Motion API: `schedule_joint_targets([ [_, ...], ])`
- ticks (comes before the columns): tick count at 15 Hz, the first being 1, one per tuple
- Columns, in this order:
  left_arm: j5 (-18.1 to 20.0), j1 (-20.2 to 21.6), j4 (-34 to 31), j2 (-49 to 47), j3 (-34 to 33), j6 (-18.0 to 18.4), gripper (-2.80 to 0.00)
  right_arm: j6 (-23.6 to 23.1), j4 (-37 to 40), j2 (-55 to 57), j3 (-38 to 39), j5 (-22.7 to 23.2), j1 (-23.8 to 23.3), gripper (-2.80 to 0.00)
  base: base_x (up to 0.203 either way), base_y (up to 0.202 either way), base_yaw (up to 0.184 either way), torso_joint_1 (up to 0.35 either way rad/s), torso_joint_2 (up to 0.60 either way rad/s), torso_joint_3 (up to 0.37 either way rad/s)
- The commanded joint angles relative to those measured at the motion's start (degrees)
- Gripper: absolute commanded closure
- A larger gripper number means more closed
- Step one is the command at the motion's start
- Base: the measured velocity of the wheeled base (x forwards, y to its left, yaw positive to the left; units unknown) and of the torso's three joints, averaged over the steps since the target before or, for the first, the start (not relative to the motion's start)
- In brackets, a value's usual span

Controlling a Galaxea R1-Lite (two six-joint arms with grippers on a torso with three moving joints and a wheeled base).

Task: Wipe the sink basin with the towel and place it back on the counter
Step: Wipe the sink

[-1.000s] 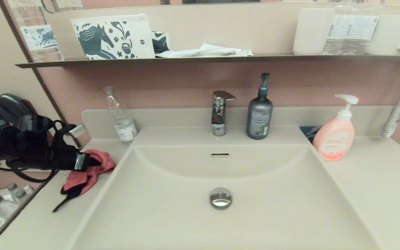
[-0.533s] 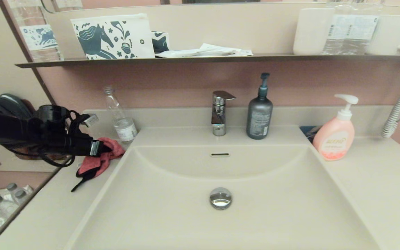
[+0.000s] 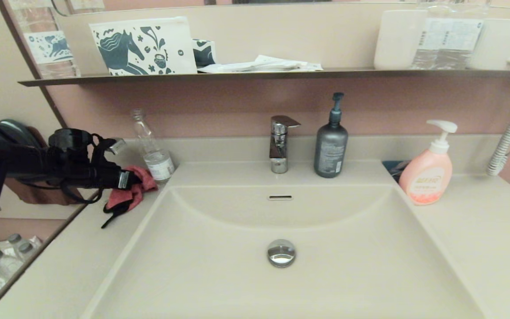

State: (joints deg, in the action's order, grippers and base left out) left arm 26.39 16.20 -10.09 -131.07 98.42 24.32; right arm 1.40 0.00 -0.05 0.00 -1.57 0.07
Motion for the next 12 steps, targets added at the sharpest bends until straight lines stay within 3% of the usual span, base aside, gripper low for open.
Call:
schedule_joint_targets([
  [1, 0.1, 0.8, -2.3, -0.1, -0.2, 0.3, 0.0, 0.0, 0.0, 0.0, 0.0, 0.0, 0.0, 0.0, 0.0, 0.0, 0.0, 0.0, 0.0, 0.0],
  [4, 0.5, 2.7, -5.9, 2.6, -4.2, 2.4, 0.0, 0.0, 0.0, 0.0, 0.0, 0.0, 0.0, 0.0, 0.0, 0.0, 0.0, 0.0, 0.0, 0.0],
  [12, 1.7, 9.2, -5.2, 15.0, -31.2, 7.8, 0.0, 0.0, 0.0, 0.0, 0.0, 0.0, 0.0, 0.0, 0.0, 0.0, 0.0, 0.0, 0.0, 0.0],
])
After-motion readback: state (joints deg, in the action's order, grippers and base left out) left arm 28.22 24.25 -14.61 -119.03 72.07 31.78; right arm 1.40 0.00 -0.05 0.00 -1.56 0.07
